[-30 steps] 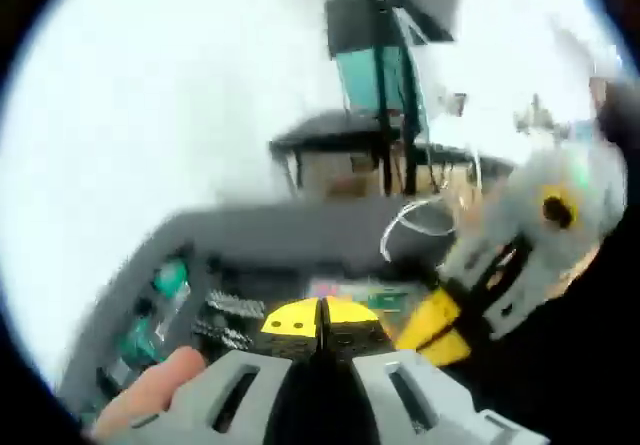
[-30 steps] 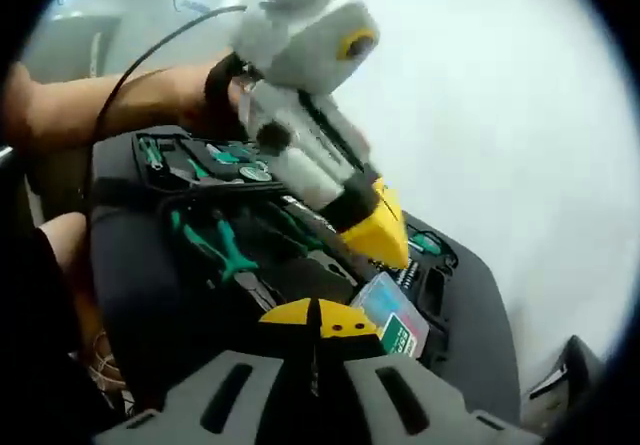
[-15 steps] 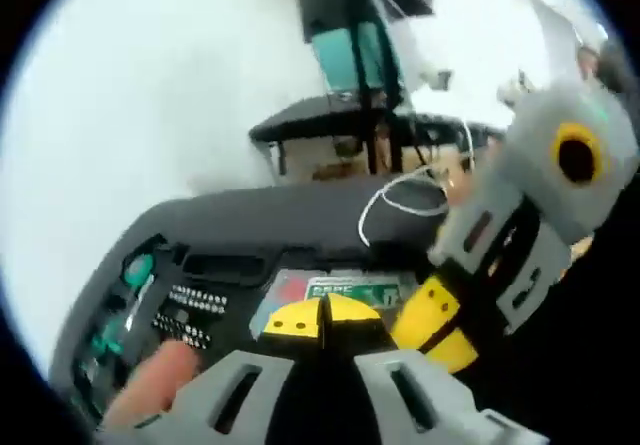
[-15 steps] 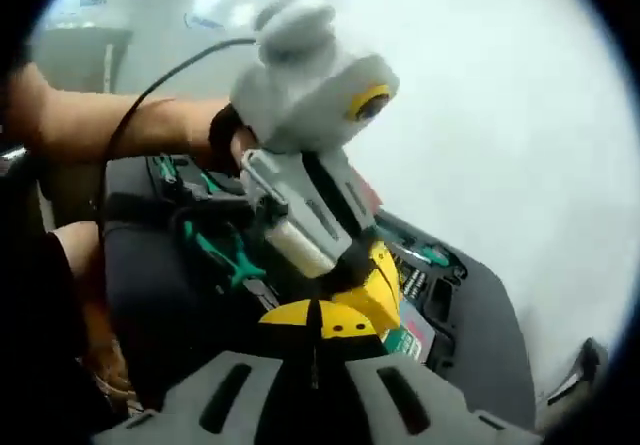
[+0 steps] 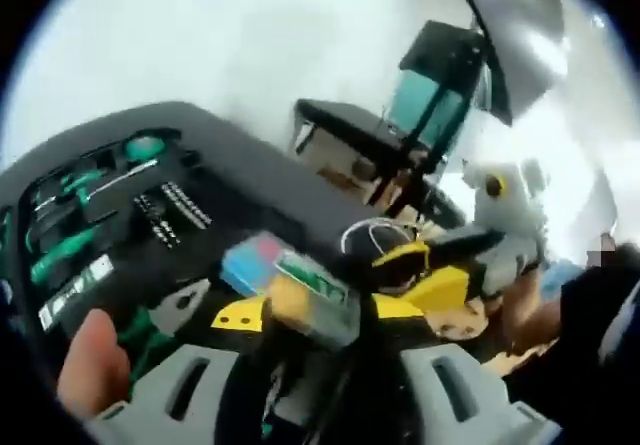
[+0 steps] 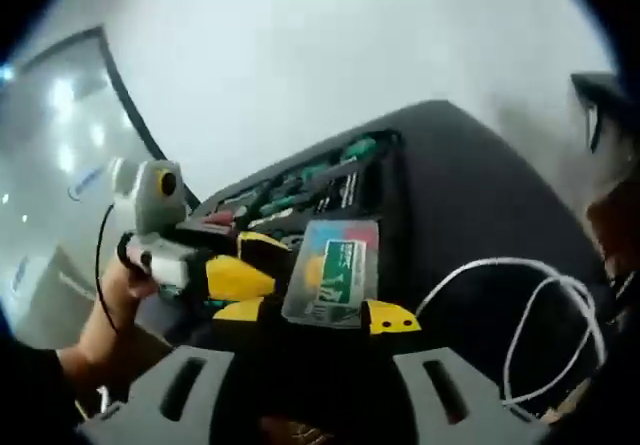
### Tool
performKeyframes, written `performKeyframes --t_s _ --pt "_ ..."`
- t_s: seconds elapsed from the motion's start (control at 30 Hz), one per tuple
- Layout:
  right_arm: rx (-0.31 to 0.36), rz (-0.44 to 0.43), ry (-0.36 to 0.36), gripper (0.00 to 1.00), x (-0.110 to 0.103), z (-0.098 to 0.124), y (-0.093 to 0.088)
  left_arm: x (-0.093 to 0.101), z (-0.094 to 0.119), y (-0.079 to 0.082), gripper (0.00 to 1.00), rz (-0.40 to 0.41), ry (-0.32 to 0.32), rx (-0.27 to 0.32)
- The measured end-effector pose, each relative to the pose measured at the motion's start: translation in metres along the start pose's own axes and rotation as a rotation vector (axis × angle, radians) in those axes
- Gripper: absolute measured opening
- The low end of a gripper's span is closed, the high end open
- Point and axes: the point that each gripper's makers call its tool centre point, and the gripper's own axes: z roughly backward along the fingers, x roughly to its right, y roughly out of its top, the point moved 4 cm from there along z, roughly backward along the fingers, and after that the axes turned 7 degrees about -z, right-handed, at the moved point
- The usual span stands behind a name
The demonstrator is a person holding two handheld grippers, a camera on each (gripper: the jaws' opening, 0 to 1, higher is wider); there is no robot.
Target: Pick up the tools and put them into their designated positions in the toolbox.
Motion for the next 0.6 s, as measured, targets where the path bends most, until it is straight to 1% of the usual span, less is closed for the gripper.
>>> performKeyframes --t_s 0.03,0.07,0.1,0.13,0.17,0.2,0.23,0.27,0.3,0.33,0.37,0.4,0.43,0.47,0.5,0.53,0.57,0.6 --pt "0.02 0.061 -0.068 0.36 0.005 -0.005 0.002 -0.003 0.003 0.001 0.38 -0.053 0.02 0.032" --pt "0.044 0.113 -0.091 0.36 0.004 -0.006 0.006 -0.005 0.007 -0.001 0.38 -0.079 0.043 0.046" --pt "0.018 0.107 -0.134 0.36 0.005 -0.008 0.005 -0.005 0.015 -0.005 0.38 -0.114 0.06 0.054" --pt "0.007 0.109 -0.126 0.37 0.0 -0.011 0.004 -0.003 0.02 -0.005 0.38 -0.19 0.064 0.082" --pt "-0.015 0.149 -0.152 0.39 0.0 -0.015 0.004 -0.001 0.03 0.001 0.38 -0.286 0.111 0.183" --pt "-0.019 0.162 -0.163 0.38 -0.001 -0.017 0.003 0.0 0.038 0.006 0.38 -0.335 0.147 0.28" --pt "-0.032 0.226 -0.211 0.38 0.0 -0.022 0.004 0.006 0.049 0.007 0.37 -0.414 0.167 0.394" --pt "-0.046 0.22 -0.215 0.39 -0.002 -0.023 0.004 0.008 0.056 0.005 0.36 -0.415 0.179 0.435" --pt "-0.068 0.184 -0.198 0.38 -0.004 -0.024 0.004 0.013 0.065 -0.002 0.36 -0.422 0.181 0.464" --pt "-0.105 0.111 -0.16 0.4 -0.006 -0.026 0.002 0.014 0.071 -0.001 0.35 -0.436 0.175 0.51" --pt "-0.085 0.137 -0.165 0.42 -0.002 -0.027 0.007 0.014 0.077 0.001 0.34 -0.447 0.185 0.582" --pt "-0.086 0.139 -0.171 0.41 -0.001 -0.027 0.008 0.014 0.085 0.0 0.33 -0.447 0.191 0.649" --pt "-0.086 0.14 -0.15 0.41 -0.001 -0.027 0.01 0.013 0.087 -0.003 0.32 -0.423 0.195 0.671" --pt "-0.071 0.121 -0.123 0.41 -0.003 -0.03 0.012 0.005 0.088 -0.01 0.3 -0.377 0.224 0.67" --pt "-0.052 0.068 -0.093 0.38 -0.003 -0.03 0.016 -0.001 0.087 -0.015 0.27 -0.368 0.242 0.644" --pt "-0.043 0.032 -0.073 0.35 -0.005 -0.028 0.019 -0.003 0.087 -0.021 0.26 -0.366 0.248 0.647" --pt "-0.023 0.024 -0.041 0.28 -0.009 -0.028 0.021 -0.004 0.087 -0.025 0.26 -0.362 0.253 0.649" --pt "-0.052 -0.003 0.003 0.18 -0.016 -0.025 0.015 -0.003 0.091 -0.03 0.26 -0.357 0.261 0.652"
